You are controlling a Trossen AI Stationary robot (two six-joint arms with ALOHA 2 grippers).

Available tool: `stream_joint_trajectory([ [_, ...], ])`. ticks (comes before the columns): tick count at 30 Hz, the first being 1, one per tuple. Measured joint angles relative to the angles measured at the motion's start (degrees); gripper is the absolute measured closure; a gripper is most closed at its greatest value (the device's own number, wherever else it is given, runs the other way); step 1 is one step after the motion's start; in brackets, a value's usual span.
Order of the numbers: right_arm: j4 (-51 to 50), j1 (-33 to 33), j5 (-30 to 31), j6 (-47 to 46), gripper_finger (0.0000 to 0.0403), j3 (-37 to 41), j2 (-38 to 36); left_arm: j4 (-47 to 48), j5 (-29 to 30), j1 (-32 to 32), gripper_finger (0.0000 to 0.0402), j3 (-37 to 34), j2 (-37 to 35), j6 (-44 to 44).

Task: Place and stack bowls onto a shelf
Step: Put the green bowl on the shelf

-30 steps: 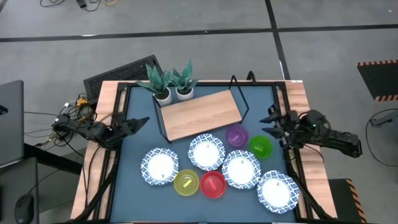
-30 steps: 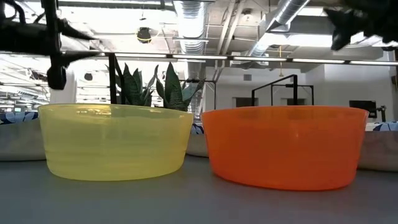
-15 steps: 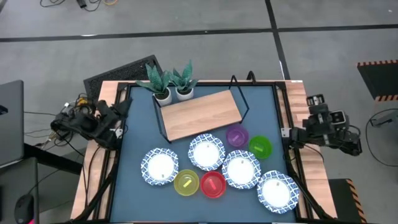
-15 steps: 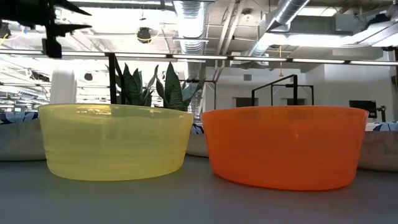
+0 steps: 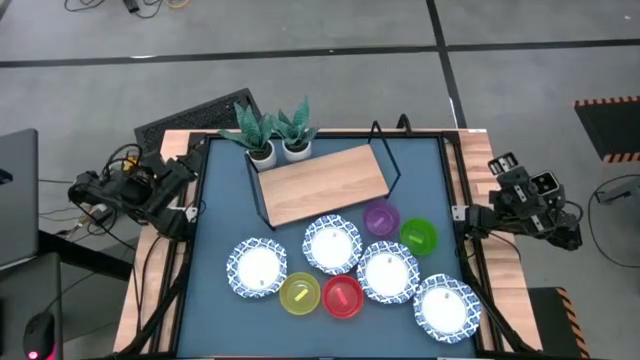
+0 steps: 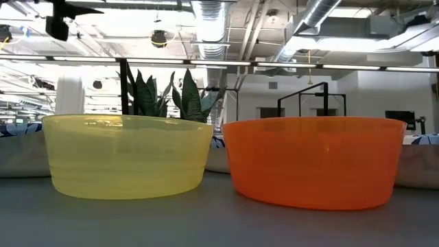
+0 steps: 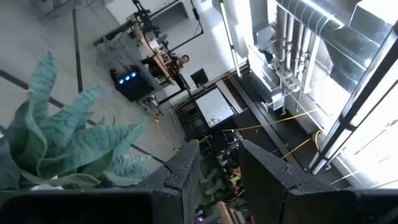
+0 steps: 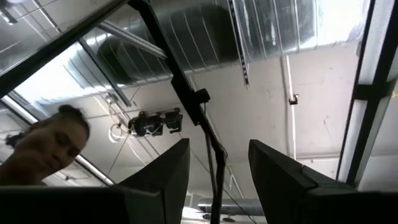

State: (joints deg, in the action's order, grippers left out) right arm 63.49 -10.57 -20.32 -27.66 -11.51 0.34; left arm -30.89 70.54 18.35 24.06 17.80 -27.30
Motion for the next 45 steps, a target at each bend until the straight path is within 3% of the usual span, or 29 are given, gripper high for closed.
stream_joint_trajectory([
  [4,1.55,0.0,3.02,-1.38,0.0212,-0.06,-0.04,0.11,-0.22,0.0,0.0303,1.17,2.0,-2.87],
  [7,-6.01,0.0,13.57,-1.27,0.0212,-2.17,-0.04,0.07,-0.88,0.0,0.0303,1.83,3.06,-3.92],
  [9,-22.9,-0.01,20.36,-0.92,0.0212,-6.73,-0.09,0.12,-1.06,0.0,0.0303,2.44,3.72,-4.22],
  [11,-47.31,0.0,26.97,0.79,0.0212,-13.94,0.92,0.13,-0.99,0.0,0.0303,3.42,4.45,-4.4],
  [15,-87.57,-0.02,37.43,0.05,0.0212,-30.47,9.64,0.55,-1.36,0.0,0.0303,5.84,5.69,-1.29],
  [22,-124.62,-0.02,38.11,-2.35,0.0212,-51.11,28.52,9.27,-7.68,0.0,0.0262,13.04,7.67,8.4],
  [27,-144.31,-0.06,36.41,-3.4,0.0208,-56.68,41.36,21.61,-12.5,0.0,0.0198,19.12,9.82,8.54],
  [33,-150.6,0.13,31.49,-1.01,0.0171,-52.94,52.21,32.73,-12.94,0.0,0.0133,23.33,11.52,5.64],
  [40,-135.56,-0.11,22.13,5.07,0.0143,-38.0,54.42,41.09,-13.95,-0.02,0.0123,23.4,11.32,-1.67],
  [45,-129.38,-0.11,20.37,5.07,0.0143,-27.13,52.44,43.65,-13.94,-0.02,0.0123,23.4,11.41,-3.87],
])
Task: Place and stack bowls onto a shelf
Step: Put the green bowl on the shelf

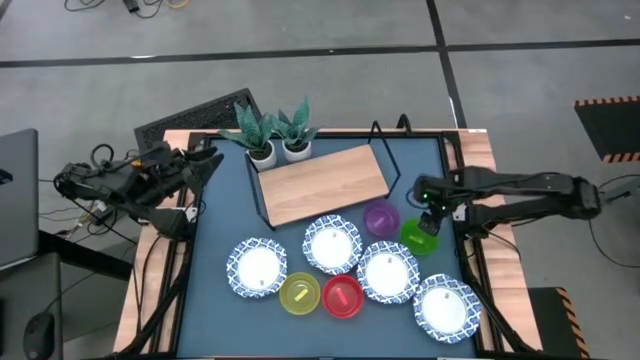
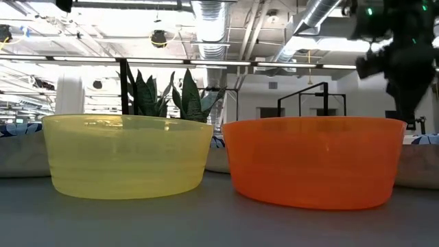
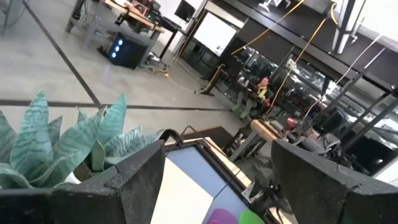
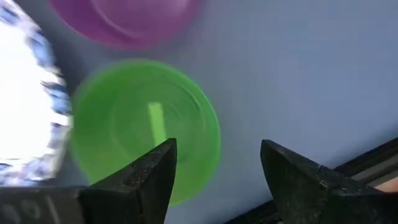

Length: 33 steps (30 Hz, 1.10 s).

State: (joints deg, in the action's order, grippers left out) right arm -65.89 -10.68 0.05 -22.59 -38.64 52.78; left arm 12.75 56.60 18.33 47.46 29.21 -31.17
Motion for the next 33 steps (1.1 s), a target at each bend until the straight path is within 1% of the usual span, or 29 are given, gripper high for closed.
stream_joint_trajectory([
  [2,1.78,-0.02,-0.77,-0.79,0.0143,2.41,-0.38,-0.02,0.0,0.0,0.0123,0.0,0.0,0.02],
  [4,3.57,-0.02,-1.64,-1.62,0.0143,2.94,-0.49,0.0,0.02,0.0,0.0123,0.0,0.0,0.02],
  [6,3.83,0.0,-0.97,-3.48,0.0143,2.94,-0.69,0.08,0.02,0.0,0.0123,0.0,0.0,-0.02],
  [11,3.91,-0.02,3.08,-8.84,0.0143,3.32,0.87,0.28,0.02,0.0,0.0123,0.0,0.0,-0.07],
  [21,10.16,0.55,3.13,-17.02,0.0143,9.9,2.1,0.31,0.04,0.0,0.0123,-0.02,0.0,-0.14],
  [24,11.44,0.53,3.3,-19.27,0.015,11.11,2.05,0.37,0.04,0.0,0.0123,-0.02,0.0,0.01],
  [26,11.67,0.55,3.3,-19.95,0.0168,11.2,2.1,0.42,0.09,0.0,0.0123,-0.04,0.0,0.02],
  [28,11.68,0.54,3.3,-20.92,0.0203,11.2,2.07,0.42,0.14,0.0,0.0123,-0.04,0.0,0.02],
  [30,11.69,0.53,3.3,-21.97,0.0255,11.2,2.07,0.44,0.2,0.0,0.0123,-0.04,0.0,0.02],
  [33,11.59,0.46,3.17,-24.55,0.0353,11.2,2.07,0.46,0.24,0.0,0.0123,-0.04,0.0,0.04],
])
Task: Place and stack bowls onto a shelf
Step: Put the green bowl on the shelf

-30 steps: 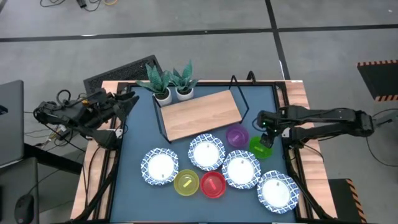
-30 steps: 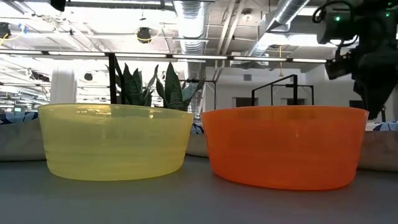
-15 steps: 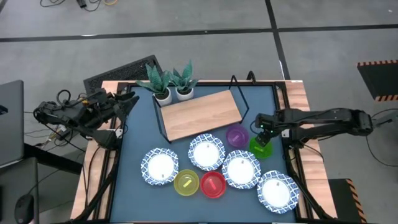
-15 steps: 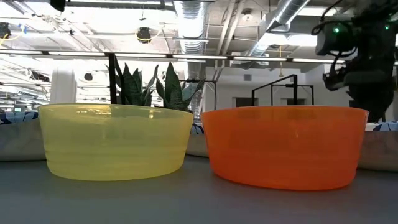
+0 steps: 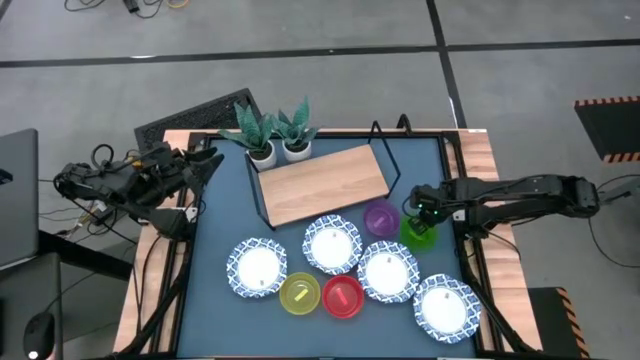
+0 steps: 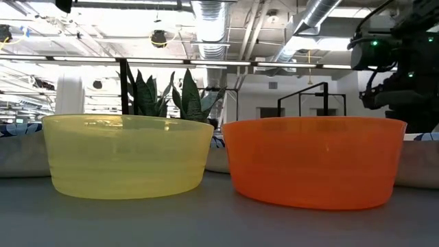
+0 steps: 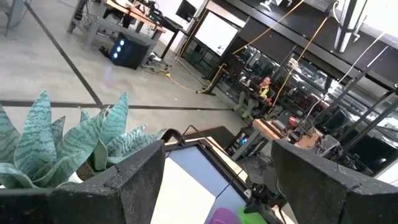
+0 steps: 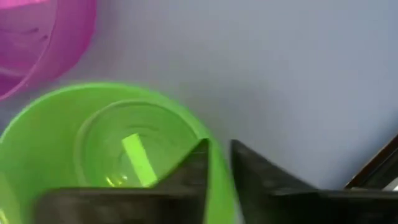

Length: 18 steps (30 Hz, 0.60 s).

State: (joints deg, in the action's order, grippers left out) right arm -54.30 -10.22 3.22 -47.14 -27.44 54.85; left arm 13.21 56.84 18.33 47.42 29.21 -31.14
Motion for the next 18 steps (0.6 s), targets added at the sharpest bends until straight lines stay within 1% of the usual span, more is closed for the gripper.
stream_joint_trajectory([
  [1,0.14,0.02,-0.09,-0.96,0.0375,-0.02,-0.06,0.09,0.0,0.0,0.0123,0.0,0.0,0.0],
  [2,0.04,0.0,-0.14,-1.96,0.038,-0.02,-0.09,0.32,0.04,0.0,0.0123,0.0,0.0,0.0],
  [6,-1.0,0.0,-0.26,-5.33,0.0372,-1.93,-0.01,1.11,0.77,0.0,0.0123,0.0,0.0,-0.01],
  [10,-3.2,-0.58,0.38,-5.57,0.038,-6.56,-0.17,1.16,0.92,0.0,0.0123,0.0,0.0,-0.04],
  [14,-10.44,-2.24,-0.11,-5.58,0.038,-13.89,-0.16,1.16,0.94,0.0,0.0123,0.0,0.0,-0.09],
  [18,-16.75,-2.67,-2.65,-6.12,0.038,-25.45,-0.14,1.13,0.94,0.0,0.0123,0.0,0.0,-0.17],
])
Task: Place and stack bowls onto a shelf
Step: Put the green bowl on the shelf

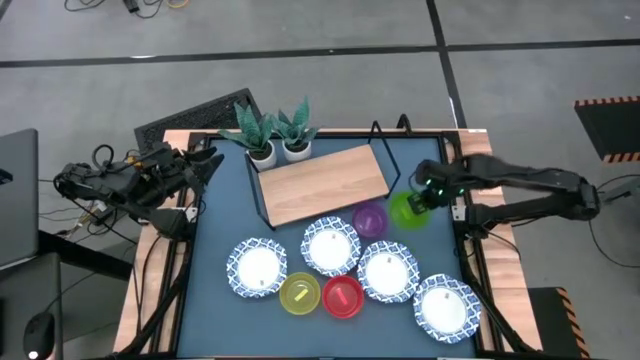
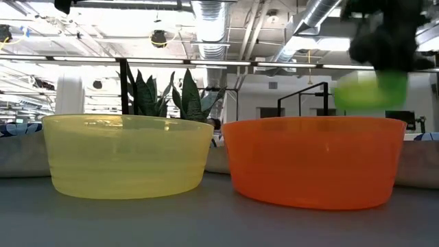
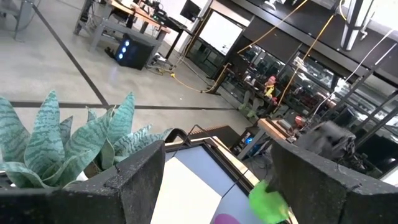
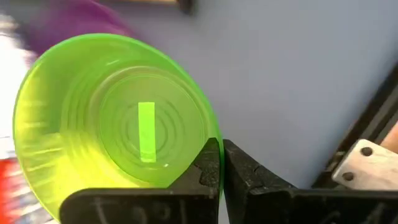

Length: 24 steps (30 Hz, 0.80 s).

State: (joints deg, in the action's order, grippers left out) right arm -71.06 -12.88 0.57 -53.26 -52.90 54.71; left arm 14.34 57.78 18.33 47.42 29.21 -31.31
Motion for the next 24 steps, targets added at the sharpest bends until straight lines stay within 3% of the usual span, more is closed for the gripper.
stream_joint_trajectory([
  [6,-0.22,0.61,1.14,1.21,0.038,-22.78,4.8,0.17,0.0,0.0,0.0123,0.0,-0.02,-1.03],
  [13,-0.12,-0.86,5.35,15.9,0.038,-46.73,21.34,0.48,-0.01,0.0,0.0123,0.0,-0.02,-2.34],
  [19,0.12,-3.47,5.39,27.01,0.038,-60.18,36.4,1.39,0.0,0.0,0.0123,0.0,-0.02,-2.38],
  [24,1.65,-4.53,1.91,32.35,0.038,-64.92,45.96,1.95,0.0,0.0,0.0123,-0.02,-0.02,-2.38],
])
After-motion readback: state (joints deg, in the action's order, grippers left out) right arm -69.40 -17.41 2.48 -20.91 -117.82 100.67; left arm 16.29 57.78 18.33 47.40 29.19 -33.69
